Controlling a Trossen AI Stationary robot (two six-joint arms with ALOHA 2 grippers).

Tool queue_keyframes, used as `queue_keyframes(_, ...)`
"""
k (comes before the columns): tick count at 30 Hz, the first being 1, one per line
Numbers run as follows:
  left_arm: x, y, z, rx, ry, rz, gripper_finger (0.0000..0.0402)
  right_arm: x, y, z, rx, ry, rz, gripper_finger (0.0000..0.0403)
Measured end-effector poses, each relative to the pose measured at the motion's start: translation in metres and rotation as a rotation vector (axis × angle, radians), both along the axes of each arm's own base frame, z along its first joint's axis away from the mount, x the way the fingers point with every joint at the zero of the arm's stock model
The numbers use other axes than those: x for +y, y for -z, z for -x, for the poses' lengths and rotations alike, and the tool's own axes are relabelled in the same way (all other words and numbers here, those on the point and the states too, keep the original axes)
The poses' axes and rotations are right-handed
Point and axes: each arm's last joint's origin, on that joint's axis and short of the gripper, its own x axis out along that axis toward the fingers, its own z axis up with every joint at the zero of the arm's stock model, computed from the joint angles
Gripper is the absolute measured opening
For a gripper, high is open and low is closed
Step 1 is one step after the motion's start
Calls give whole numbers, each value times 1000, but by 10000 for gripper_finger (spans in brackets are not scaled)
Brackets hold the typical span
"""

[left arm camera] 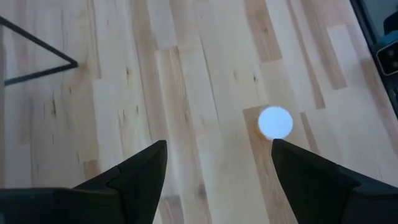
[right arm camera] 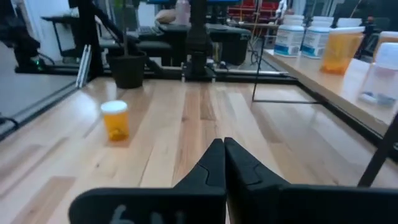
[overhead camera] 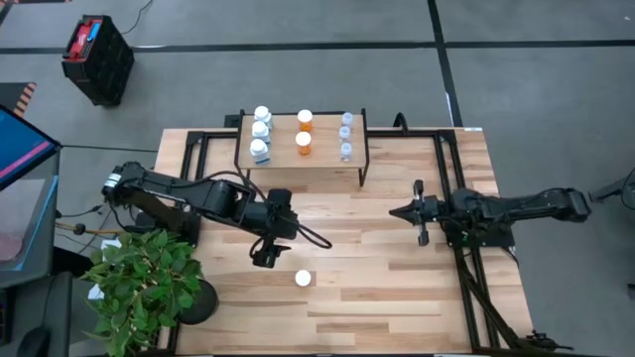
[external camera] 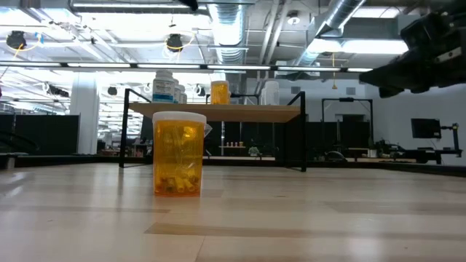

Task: Pick and place medicine bottles onto shelf by color
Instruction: Put the orange pill bottle on the shelf aligned with the other orange pill bottles

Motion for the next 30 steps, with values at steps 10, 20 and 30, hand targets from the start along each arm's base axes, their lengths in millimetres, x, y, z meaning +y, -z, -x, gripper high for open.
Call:
queue_keyframes(10, 3, 11, -8, 40, -5, -17, 277, -6, -3, 13, -53, 183, 2, 8)
queue_keyframes(20, 2, 37, -12, 86, -11, 8, 277, -14, -2, 14, -44, 358, -23, 8)
queue_keyframes(30, 1, 41, -14, 76, -47, 33, 277, -23, -2, 16, -48, 562, -16, 8)
